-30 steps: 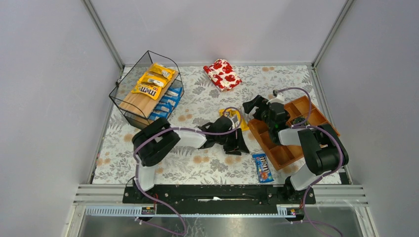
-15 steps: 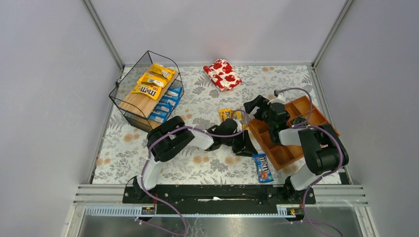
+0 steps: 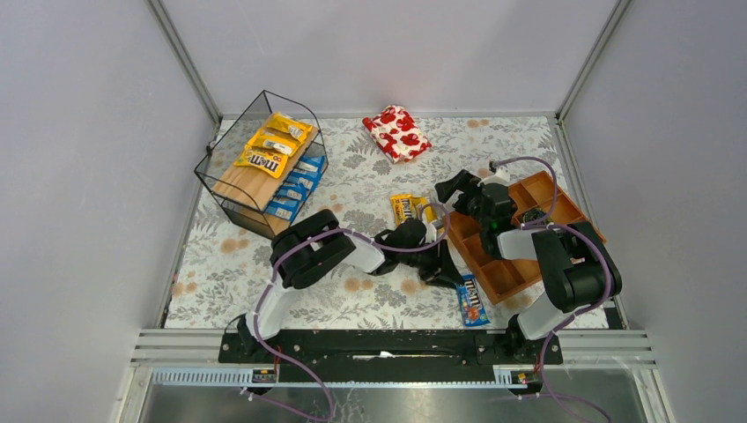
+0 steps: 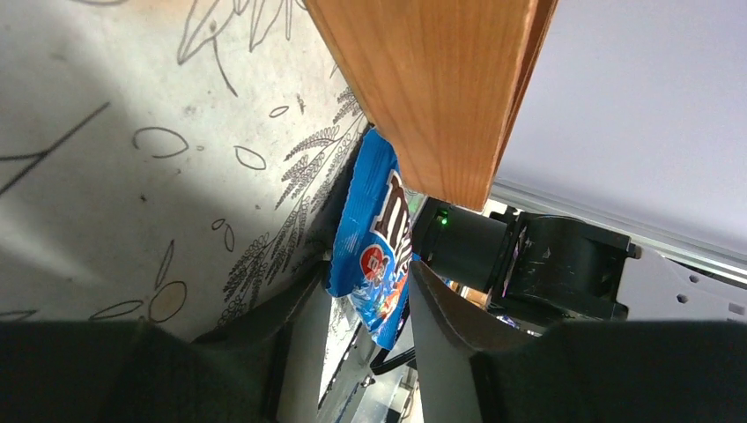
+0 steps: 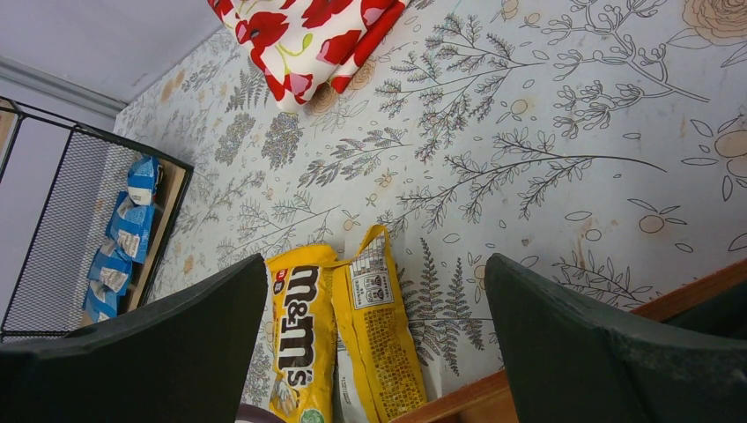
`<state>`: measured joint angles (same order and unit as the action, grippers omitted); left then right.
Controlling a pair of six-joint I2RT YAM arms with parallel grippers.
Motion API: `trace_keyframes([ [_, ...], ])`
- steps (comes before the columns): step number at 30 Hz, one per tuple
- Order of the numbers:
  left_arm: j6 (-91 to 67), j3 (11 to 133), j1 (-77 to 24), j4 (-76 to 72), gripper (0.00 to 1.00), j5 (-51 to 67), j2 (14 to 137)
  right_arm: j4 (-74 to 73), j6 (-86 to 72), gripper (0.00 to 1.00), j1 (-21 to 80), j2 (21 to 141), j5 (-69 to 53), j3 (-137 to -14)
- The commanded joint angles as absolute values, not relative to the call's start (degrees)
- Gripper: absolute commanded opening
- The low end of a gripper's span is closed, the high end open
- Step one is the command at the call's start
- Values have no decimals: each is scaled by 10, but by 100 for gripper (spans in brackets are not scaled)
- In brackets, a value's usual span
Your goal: Place and organize the candy bags onto the shelf
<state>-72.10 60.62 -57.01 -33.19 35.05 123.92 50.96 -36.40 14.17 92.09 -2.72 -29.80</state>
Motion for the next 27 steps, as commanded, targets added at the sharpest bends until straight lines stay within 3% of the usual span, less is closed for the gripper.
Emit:
trace_keyframes([
  [1,-717,604,-569,-324,44,318,1257,538,-368,100,136,912,-37,-297],
  [11,-675,622,-556,-279,43,308,1271,540,-371,100,134,914,-41,-297],
  [19,-683,604,-557,-338,28,335,1259,541,-374,100,132,916,-43,-297],
  [27,-691,622,-574,-374,30,377,1269,543,-375,100,132,917,-45,-296],
])
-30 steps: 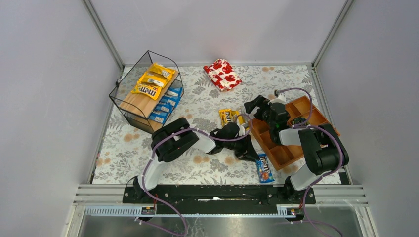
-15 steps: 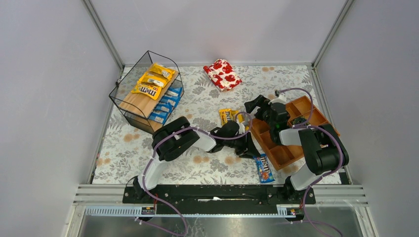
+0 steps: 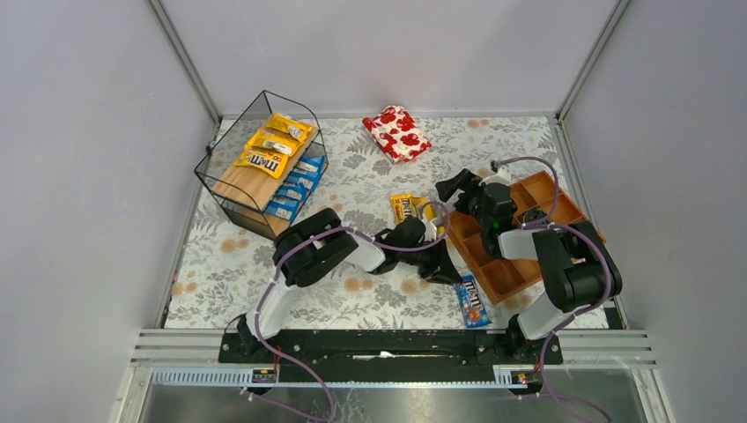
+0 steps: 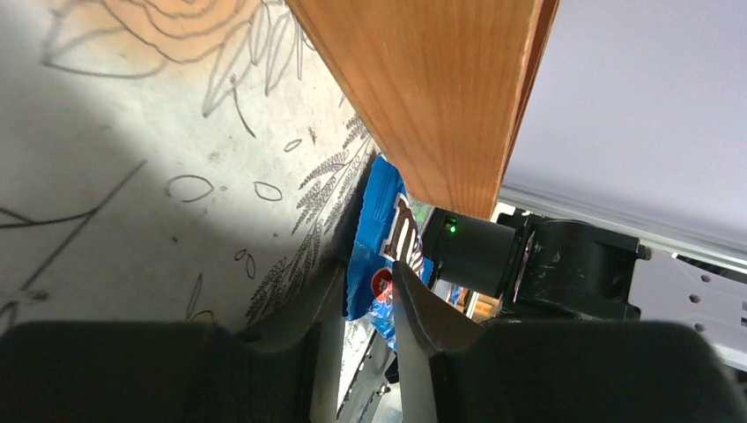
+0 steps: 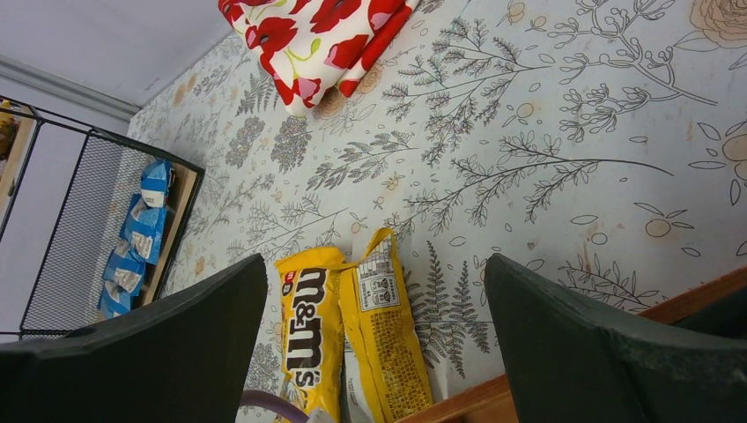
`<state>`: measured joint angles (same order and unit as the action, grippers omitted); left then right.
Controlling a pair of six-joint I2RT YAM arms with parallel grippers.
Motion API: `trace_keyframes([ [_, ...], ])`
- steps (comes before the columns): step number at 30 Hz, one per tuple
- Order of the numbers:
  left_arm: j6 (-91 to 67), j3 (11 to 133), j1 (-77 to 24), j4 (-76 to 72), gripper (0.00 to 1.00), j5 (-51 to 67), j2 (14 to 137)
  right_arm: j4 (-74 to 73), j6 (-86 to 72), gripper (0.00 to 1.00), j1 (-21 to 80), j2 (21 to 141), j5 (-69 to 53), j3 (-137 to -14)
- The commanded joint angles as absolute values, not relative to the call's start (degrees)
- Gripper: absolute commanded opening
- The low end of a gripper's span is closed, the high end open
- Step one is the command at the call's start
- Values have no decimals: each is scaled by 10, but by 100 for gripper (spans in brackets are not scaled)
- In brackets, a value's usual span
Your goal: Place and organize the candy bags onto the shelf
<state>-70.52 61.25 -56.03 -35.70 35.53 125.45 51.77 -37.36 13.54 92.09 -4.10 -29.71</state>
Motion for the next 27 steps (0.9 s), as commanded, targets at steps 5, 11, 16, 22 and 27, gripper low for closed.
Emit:
trace_keyframes([
  [5,-695,629,-579,-382,30,382,1283,542,-375,100,131,917,-45,-295],
  [11,-694,641,-582,-386,32,398,1290,542,-375,100,129,916,-46,-296],
  [16,-693,642,-581,-380,14,398,1288,542,-376,100,128,915,-46,-295],
  [22,-649,630,-569,-325,6,376,1234,544,-378,100,127,917,-48,-295],
  [27,-499,622,-557,-109,1,279,1110,544,-379,100,126,917,-48,-295],
])
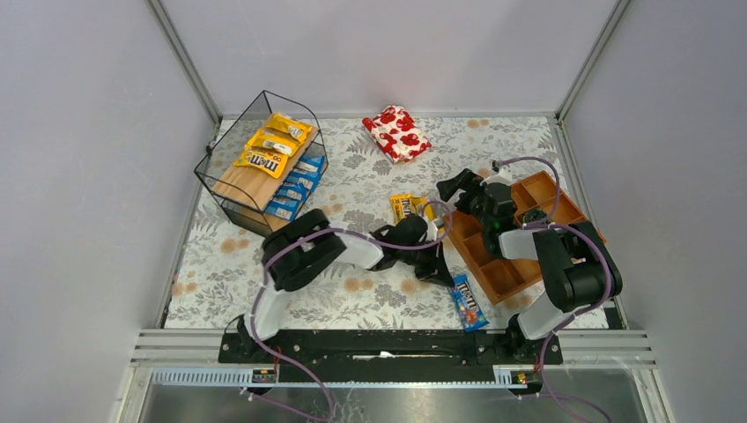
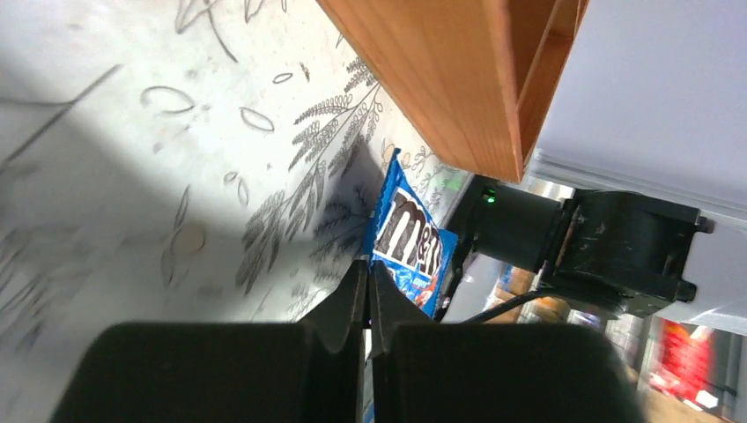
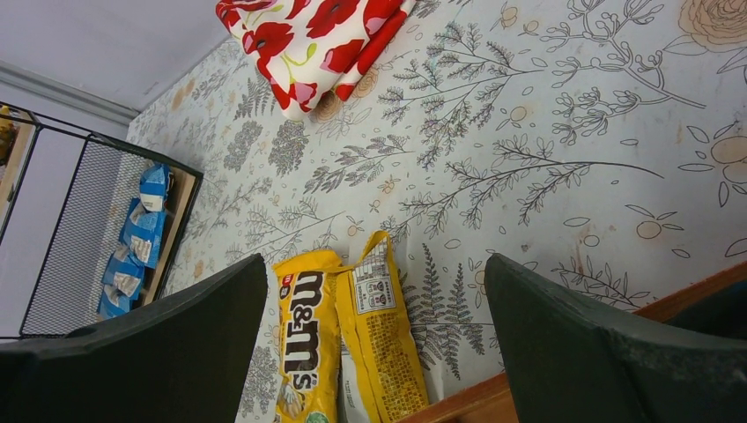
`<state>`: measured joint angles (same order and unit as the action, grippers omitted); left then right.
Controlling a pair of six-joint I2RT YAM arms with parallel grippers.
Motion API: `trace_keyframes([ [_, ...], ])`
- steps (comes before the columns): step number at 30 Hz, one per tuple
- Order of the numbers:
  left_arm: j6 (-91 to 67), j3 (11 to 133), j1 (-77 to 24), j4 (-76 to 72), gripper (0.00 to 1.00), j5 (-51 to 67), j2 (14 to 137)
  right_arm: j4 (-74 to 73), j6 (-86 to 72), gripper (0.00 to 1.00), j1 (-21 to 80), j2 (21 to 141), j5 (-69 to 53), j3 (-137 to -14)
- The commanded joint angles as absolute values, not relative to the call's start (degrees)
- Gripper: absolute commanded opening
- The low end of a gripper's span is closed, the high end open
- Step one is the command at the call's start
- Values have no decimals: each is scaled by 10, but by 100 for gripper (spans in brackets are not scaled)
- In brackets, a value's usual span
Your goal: Place and organize the candy bags onto the shelf
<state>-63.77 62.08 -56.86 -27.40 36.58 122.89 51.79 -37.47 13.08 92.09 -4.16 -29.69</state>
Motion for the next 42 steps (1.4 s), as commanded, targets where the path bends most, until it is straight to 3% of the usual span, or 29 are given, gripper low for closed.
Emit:
trace_keyframes([
  [1,-464,625,-557,-51,0,239,1080,545,-379,100,126,917,-49,-295],
  [5,-356,645,-557,132,0,60,962,547,-381,100,125,918,-50,-294],
  [11,-225,659,-562,300,0,-314,838,550,-383,100,125,921,-54,-294],
  [15,-113,617,-569,311,0,-528,803,551,-384,100,125,922,-55,-295],
  [19,52,534,-570,196,0,-686,811,552,-385,100,125,922,-55,-294],
  [23,264,434,-567,-66,0,-724,828,554,-386,100,124,923,-57,-294],
  [31,501,366,-543,-327,0,-751,886,555,-388,100,124,921,-57,-292],
  [42,539,360,-487,-311,0,-730,873,564,-395,100,120,924,-63,-289],
])
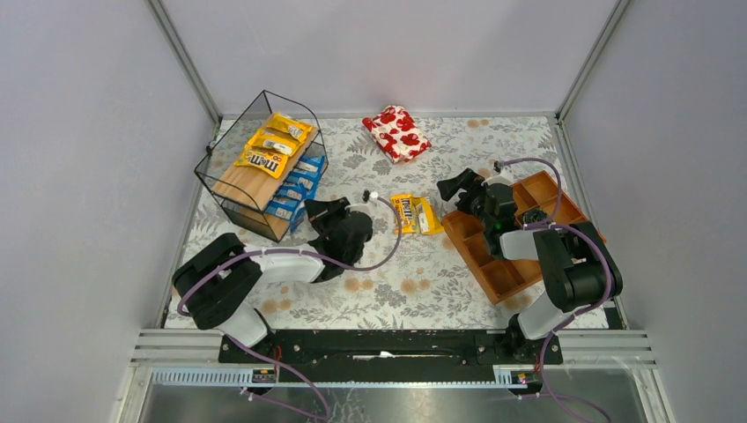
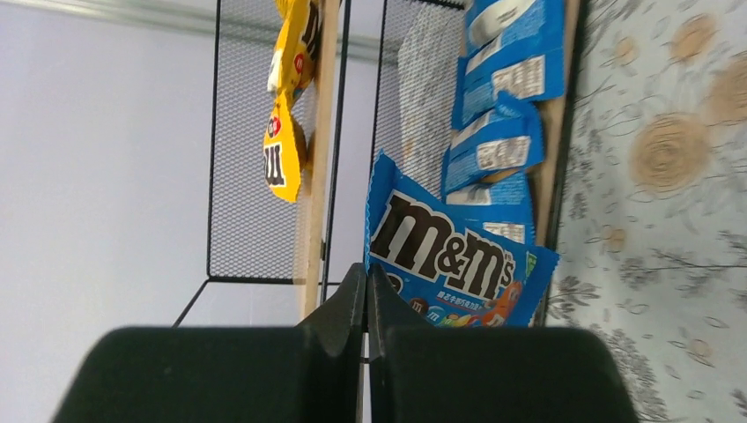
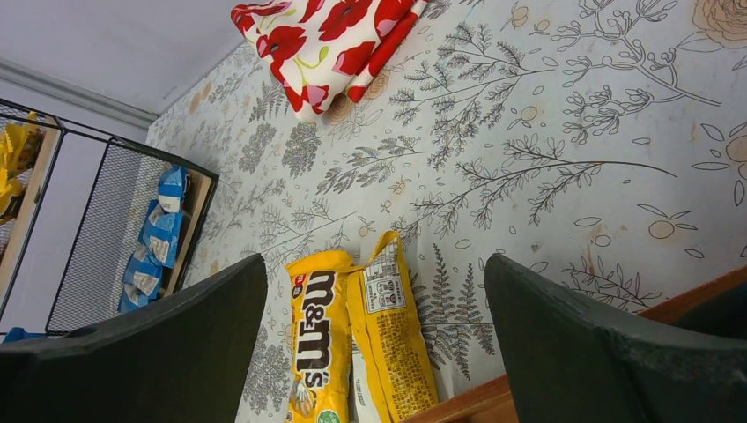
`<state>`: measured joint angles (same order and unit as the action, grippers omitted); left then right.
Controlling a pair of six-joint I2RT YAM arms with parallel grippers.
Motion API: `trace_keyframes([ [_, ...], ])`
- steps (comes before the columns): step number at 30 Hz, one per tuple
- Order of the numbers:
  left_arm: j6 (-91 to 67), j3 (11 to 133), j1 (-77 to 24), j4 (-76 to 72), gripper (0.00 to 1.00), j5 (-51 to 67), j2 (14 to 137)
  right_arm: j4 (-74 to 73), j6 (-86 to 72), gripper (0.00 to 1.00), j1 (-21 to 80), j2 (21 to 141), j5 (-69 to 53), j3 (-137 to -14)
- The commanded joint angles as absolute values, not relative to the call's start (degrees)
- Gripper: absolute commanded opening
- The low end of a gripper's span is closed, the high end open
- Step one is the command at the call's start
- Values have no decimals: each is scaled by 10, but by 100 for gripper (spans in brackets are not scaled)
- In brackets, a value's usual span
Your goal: Place and organize the candy bags onto the shelf
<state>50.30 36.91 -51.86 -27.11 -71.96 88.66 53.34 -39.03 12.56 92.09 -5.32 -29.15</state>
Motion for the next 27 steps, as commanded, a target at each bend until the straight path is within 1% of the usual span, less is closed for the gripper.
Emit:
trace_keyframes([
  [1,552,354,-478,-325,0,-730,873,564,-395,100,119,924,-63,-288],
  [3,591,345,-461,-366,0,-732,872,564,-396,100,119,925,-63,-288],
  [5,605,343,-445,-376,0,-729,870,566,-397,100,118,925,-65,-288],
  [13,577,343,-420,-358,0,-725,899,568,-398,100,118,929,-66,-289],
  [17,516,342,-420,-295,0,-730,921,568,-398,100,117,929,-67,-288],
  [23,386,356,-421,-147,0,-721,928,570,-402,100,116,931,-71,-288],
  [27,327,368,-423,-70,0,-722,943,571,-403,100,114,931,-72,-289],
])
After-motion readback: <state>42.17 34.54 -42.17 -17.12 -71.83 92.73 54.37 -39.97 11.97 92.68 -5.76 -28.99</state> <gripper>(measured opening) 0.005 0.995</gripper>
